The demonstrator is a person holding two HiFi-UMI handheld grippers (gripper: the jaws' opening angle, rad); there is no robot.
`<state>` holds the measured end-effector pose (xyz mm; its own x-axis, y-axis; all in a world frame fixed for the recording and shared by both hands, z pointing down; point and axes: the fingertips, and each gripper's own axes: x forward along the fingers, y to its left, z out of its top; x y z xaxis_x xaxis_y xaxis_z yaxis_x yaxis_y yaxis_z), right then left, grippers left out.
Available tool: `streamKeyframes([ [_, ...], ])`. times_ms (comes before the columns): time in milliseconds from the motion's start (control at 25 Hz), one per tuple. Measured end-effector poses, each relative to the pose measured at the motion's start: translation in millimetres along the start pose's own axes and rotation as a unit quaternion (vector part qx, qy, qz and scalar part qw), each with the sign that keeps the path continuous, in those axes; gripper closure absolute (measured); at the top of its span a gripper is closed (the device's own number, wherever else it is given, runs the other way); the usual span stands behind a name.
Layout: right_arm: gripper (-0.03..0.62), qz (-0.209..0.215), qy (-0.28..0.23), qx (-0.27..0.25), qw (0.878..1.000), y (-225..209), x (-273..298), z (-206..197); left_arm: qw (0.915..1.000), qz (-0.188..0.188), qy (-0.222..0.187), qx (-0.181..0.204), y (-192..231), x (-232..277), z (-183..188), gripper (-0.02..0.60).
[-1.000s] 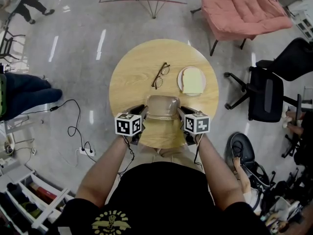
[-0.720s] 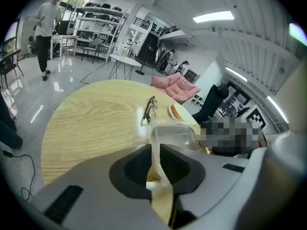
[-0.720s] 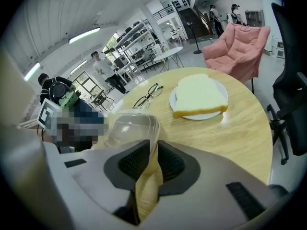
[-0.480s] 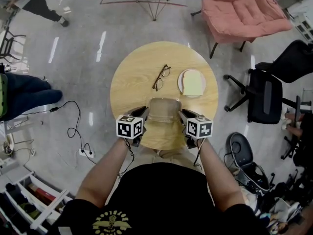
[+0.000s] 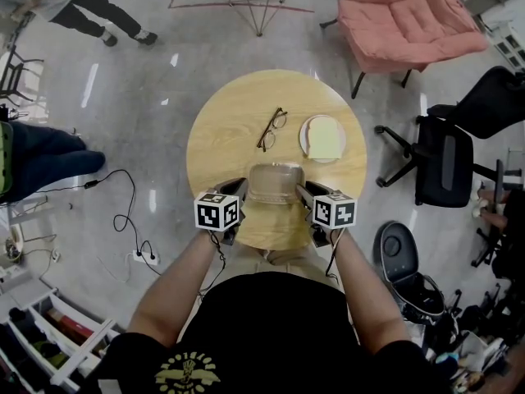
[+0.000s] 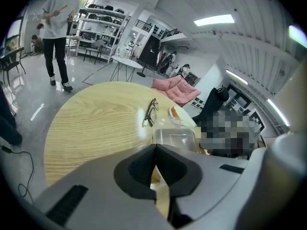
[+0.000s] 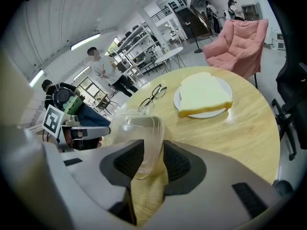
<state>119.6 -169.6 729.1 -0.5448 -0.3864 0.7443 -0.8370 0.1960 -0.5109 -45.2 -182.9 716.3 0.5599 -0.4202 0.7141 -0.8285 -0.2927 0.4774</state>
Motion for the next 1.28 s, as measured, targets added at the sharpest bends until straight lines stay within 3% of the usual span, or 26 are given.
streamKeyframes([
  [760,0.468,0.013,0.002,-0.038,0.999,12,-5,3,0.9983,-0.017,-0.021,-0.052,13,-10,-9,0.566],
  [1040,0.573,0.0,0.013,-0.049,0.999,17,-10,-3,0.9996,-0.009,-0.02,-0.019,4,-18,-5,0.566],
  [1280,0.577,-0.009,-0.011,-0.06,0.998,22,-25,5,0.9995,-0.003,-0.025,0.019,-8,-27,2,0.566],
])
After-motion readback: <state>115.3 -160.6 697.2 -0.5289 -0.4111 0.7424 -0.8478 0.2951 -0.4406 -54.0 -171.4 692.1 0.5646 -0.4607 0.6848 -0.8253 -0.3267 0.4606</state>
